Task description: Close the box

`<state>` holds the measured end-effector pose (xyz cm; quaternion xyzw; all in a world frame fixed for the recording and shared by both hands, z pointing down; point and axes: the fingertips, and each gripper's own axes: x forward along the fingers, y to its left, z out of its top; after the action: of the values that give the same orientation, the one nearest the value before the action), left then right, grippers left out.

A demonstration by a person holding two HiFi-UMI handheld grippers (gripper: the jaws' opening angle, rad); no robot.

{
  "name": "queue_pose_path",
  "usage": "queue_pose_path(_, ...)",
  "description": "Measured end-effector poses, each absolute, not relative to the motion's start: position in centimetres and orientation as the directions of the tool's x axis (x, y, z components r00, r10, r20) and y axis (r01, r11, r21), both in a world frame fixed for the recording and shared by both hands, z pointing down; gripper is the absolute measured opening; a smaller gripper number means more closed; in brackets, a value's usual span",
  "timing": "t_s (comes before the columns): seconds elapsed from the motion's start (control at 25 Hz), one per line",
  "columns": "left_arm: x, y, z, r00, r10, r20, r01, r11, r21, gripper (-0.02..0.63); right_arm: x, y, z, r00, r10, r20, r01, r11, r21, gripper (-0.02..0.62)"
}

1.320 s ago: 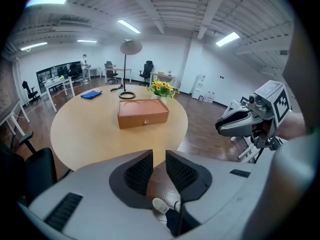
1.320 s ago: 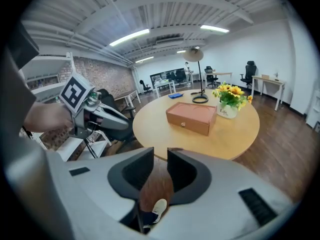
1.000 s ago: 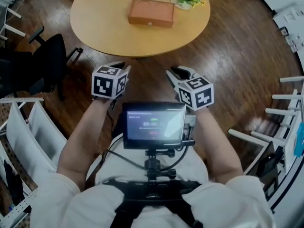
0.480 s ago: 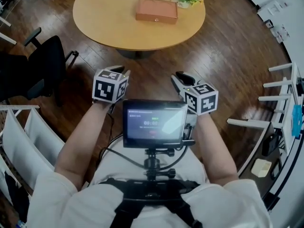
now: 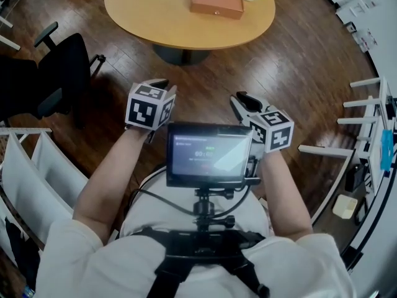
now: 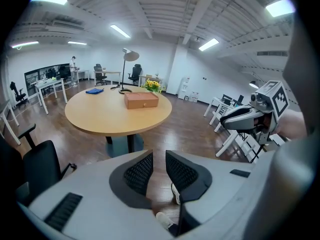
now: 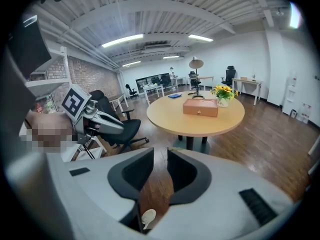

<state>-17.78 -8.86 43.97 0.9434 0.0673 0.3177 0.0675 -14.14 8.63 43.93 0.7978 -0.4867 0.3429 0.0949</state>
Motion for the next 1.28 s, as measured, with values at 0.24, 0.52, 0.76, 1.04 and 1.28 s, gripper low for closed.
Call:
queue_pose_path(0.24, -19.3, -8.6, 44.4, 0.786, 0.181, 0.591, 0.096, -0.98, 0.173, 0.086, -15.5, 8.8, 43.5, 0.302, -0.71, 0.636, -0.842, -0.512, -0.172, 0.089)
queue_pose_path(0.52, -23.4, -8.6, 44.7, 0.794, 0.186, 0.579, 0.108, -0.98, 0.166, 0.087, -19.5, 8.9, 43.2, 0.318, -0.712, 0.626, -0.846, -0.511, -0.152, 0.089)
queue_pose_path(0.76, -24.2, -8.3, 44.8, 0.795, 0.187, 0.578, 0.113, -0.98, 0.161, 0.086, -20.4, 9.2, 42.9, 0.322, -0.713, 0.623, -0.849, -0.508, -0.142, 0.089)
queue_pose_path(1.04, -25.0, -8.1, 44.6, 0.798, 0.18, 0.575, 0.111, -0.982, 0.154, 0.086, -21.0, 9.7, 42.0, 0.325, -0.725, 0.607, -0.856, -0.499, -0.138, 0.089)
queue_pose_path(1.28, -25.6, -7.7, 44.8, 0.793, 0.182, 0.582, 0.111, -0.982, 0.155, 0.087, -21.4, 10.8, 41.3, 0.328, -0.732, 0.598, -0.853, -0.502, -0.147, 0.089)
